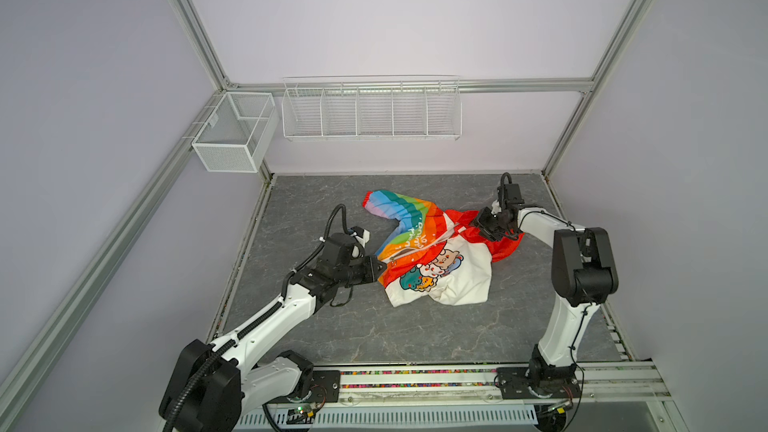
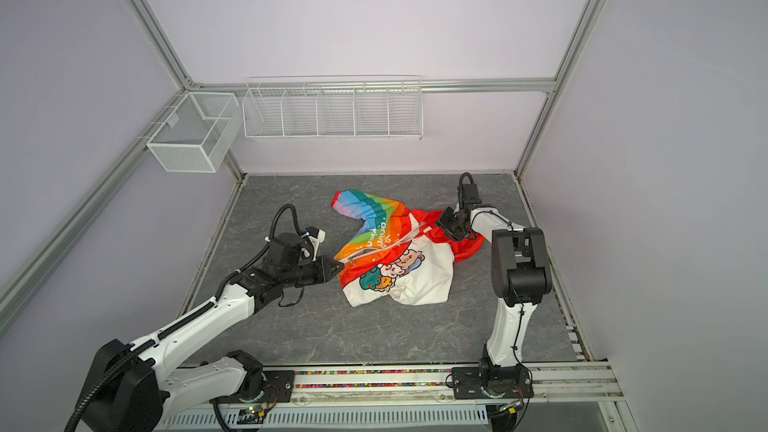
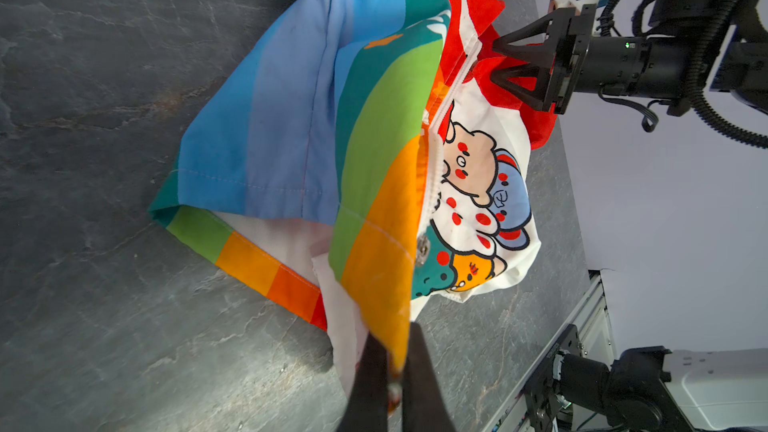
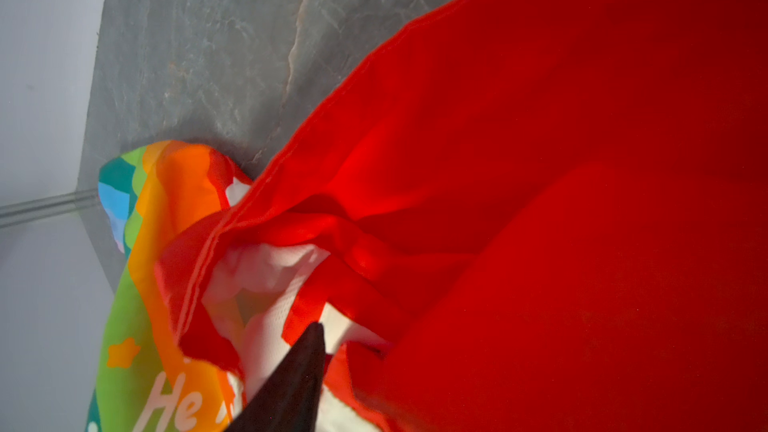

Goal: Zip up the jacket

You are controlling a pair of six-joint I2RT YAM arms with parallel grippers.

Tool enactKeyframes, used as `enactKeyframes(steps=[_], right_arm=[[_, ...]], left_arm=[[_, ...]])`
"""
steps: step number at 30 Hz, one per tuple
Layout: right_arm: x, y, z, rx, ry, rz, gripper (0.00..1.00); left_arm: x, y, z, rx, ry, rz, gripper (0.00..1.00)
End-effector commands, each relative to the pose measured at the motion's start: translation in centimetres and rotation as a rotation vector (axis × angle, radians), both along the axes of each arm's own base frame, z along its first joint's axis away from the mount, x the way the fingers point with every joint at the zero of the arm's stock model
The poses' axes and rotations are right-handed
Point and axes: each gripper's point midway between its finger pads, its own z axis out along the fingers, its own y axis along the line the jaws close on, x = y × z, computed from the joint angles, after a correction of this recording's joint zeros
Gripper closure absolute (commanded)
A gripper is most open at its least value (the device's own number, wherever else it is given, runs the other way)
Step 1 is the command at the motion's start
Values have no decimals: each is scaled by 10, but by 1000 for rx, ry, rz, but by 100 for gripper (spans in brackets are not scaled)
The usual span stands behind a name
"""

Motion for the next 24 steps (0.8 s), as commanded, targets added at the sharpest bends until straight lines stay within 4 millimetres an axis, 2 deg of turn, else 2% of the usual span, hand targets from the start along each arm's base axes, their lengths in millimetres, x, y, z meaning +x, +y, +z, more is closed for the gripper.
enactKeyframes(steps=[1, 3, 6, 9, 12, 17, 20, 24], right_arm=[[-4, -6, 45, -23, -124, 3, 44], [-14, -1, 61, -16, -160, 16, 42], [-35, 19, 89, 4, -226, 61, 38], [-66, 70, 117, 58, -306, 184, 33], [-98, 119, 131, 173, -364, 285, 29], [-136, 181, 132, 326, -360, 358, 26], [-144, 204, 126, 313, -348, 401, 26], [-144, 222, 109, 323, -312, 415, 27]], left_arm=[[2, -3, 1, -22, 0, -12, 100], [1, -4, 1, -27, 7, -19, 100], [0, -7, 0, -33, 13, -32, 100], [-1, -8, 1, -39, 12, -36, 100], [-1, -8, 2, -46, 8, -41, 100], [-2, -11, 5, -69, 6, -47, 100], [-2, -11, 2, -73, 5, -47, 100], [0, -12, -2, -73, 5, -45, 100]])
